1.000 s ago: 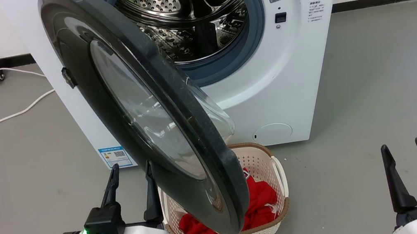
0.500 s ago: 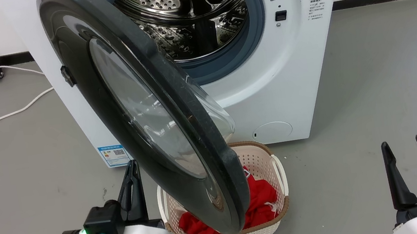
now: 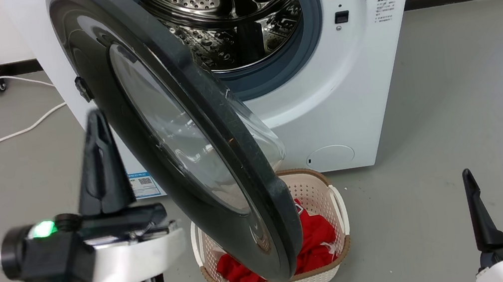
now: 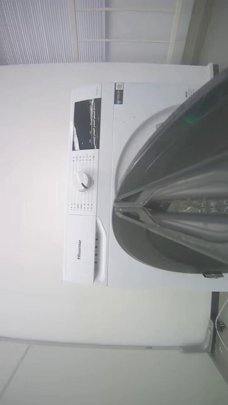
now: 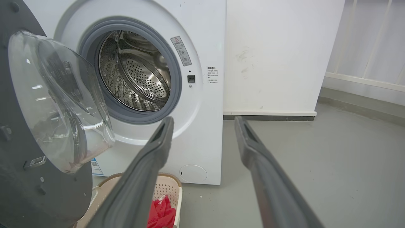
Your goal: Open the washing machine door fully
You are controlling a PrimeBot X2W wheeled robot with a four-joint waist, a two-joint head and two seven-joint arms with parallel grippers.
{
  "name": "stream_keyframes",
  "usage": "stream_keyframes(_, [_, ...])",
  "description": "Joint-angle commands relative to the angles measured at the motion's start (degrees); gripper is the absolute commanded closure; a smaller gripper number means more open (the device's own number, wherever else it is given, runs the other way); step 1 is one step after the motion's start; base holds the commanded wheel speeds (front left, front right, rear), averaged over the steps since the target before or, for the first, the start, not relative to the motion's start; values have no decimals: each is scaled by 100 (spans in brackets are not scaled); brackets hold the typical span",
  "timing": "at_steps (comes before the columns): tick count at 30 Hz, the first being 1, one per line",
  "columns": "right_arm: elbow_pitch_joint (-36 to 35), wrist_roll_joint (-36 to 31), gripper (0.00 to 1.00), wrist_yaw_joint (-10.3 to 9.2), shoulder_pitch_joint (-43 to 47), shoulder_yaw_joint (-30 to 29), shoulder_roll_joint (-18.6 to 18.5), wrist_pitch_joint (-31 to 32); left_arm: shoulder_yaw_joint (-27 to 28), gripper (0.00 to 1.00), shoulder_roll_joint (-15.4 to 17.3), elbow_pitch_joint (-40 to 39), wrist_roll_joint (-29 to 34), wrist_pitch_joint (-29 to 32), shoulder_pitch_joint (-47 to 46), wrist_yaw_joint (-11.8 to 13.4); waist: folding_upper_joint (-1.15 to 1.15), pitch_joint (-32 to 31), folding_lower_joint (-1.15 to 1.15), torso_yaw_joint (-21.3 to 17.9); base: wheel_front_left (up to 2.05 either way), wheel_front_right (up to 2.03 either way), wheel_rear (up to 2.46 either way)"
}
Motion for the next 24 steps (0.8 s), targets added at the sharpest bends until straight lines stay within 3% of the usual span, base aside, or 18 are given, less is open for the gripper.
stream_keyframes(1, [-22, 11, 0, -4, 10, -1, 17, 6, -1, 100, 5, -78, 10, -15, -75, 32, 0, 5, 0, -2, 0, 0, 0])
stream_keyframes(6, [24, 44, 0, -4, -46, 17, 17, -11, -173, 100, 3, -991, 64, -14, -326, 70, 0, 32, 0, -27, 0, 0, 0])
stream_keyframes(13, [122, 44, 0, -4, -84, -2, 16, -39, -951, 100, 5, -1662, 32, -14, -525, -67, 0, 36, 0, -74, 0, 0, 0])
stream_keyframes(18, [184, 60, 0, -4, -106, -20, 16, -72, -1717, 100, 6, -1367, -99, 13, -339, -294, 0, 39, 0, -72, 0, 0, 0])
stream_keyframes(24, [278, 77, 0, -4, -115, -3, 16, -91, -2513, 100, 23, -813, -318, 517, -13, -568, 0, 24, 0, -71, 0, 0, 0])
